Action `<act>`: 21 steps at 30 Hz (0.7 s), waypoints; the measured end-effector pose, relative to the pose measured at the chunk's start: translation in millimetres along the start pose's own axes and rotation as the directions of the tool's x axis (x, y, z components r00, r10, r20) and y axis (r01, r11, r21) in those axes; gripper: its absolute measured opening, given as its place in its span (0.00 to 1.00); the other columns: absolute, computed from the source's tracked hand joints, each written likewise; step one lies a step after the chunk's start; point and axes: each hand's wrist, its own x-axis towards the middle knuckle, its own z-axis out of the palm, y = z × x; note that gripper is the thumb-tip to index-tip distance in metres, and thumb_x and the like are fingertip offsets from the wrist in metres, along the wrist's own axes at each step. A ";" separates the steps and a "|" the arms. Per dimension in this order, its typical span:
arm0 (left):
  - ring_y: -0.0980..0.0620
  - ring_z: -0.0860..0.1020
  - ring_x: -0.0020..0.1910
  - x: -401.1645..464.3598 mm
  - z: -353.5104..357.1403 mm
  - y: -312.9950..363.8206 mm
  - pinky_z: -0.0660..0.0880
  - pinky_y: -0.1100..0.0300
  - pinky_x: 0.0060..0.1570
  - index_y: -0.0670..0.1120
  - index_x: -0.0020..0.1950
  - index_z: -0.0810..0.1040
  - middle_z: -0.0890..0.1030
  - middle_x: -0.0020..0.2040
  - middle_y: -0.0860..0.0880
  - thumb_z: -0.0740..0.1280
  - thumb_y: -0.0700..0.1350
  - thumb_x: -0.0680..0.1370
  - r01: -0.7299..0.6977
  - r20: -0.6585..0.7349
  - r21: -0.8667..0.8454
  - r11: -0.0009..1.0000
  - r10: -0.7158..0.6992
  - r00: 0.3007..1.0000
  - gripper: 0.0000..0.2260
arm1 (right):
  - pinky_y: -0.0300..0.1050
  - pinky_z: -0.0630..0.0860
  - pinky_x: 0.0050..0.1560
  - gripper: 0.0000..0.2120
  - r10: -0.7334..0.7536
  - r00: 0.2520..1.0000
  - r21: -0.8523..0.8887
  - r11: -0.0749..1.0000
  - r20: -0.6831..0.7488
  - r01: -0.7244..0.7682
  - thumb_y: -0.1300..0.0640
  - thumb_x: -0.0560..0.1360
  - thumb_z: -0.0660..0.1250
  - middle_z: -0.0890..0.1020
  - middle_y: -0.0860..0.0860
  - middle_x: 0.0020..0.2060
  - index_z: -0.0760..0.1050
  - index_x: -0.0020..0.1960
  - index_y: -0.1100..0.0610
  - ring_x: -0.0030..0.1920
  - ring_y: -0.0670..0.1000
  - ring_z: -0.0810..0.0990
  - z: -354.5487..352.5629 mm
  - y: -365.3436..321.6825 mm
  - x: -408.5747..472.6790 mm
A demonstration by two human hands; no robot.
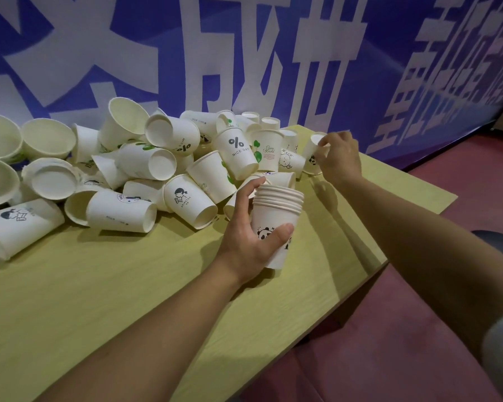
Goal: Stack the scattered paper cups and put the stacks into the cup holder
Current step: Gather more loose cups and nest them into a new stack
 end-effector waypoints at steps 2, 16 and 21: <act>0.51 0.81 0.54 -0.2 0.1 0.3 0.81 0.54 0.51 0.69 0.68 0.63 0.77 0.62 0.50 0.73 0.60 0.66 -0.001 0.002 0.000 1.000 0.001 1.000 0.33 | 0.43 0.67 0.65 0.11 0.001 1.000 0.016 1.000 -0.028 -0.001 0.56 0.80 0.69 0.70 0.53 0.70 0.78 0.61 0.57 0.67 0.55 0.69 -4.6 1.4 -2.8; 0.55 0.81 0.53 -9.0 -1.5 8.9 0.80 0.58 0.50 0.67 0.69 0.66 0.78 0.61 0.52 0.75 0.58 0.64 -0.024 0.112 -0.044 0.999 0.029 0.993 0.35 | 0.57 0.82 0.56 0.06 0.074 0.993 0.675 0.738 -0.091 0.007 0.58 0.78 0.68 0.78 0.49 0.61 0.73 0.44 0.50 0.59 0.54 0.79 -73.0 -9.5 -102.7; 0.52 0.79 0.61 -12.0 -2.6 12.6 0.81 0.57 0.55 0.81 0.66 0.59 0.75 0.67 0.53 0.75 0.62 0.64 -0.021 0.172 -0.006 1.000 0.021 0.985 0.37 | 0.44 0.80 0.56 0.05 -0.162 0.979 0.740 0.643 -0.123 0.199 0.56 0.75 0.67 0.74 0.48 0.70 0.72 0.42 0.51 0.68 0.48 0.73 -93.0 -37.6 -142.4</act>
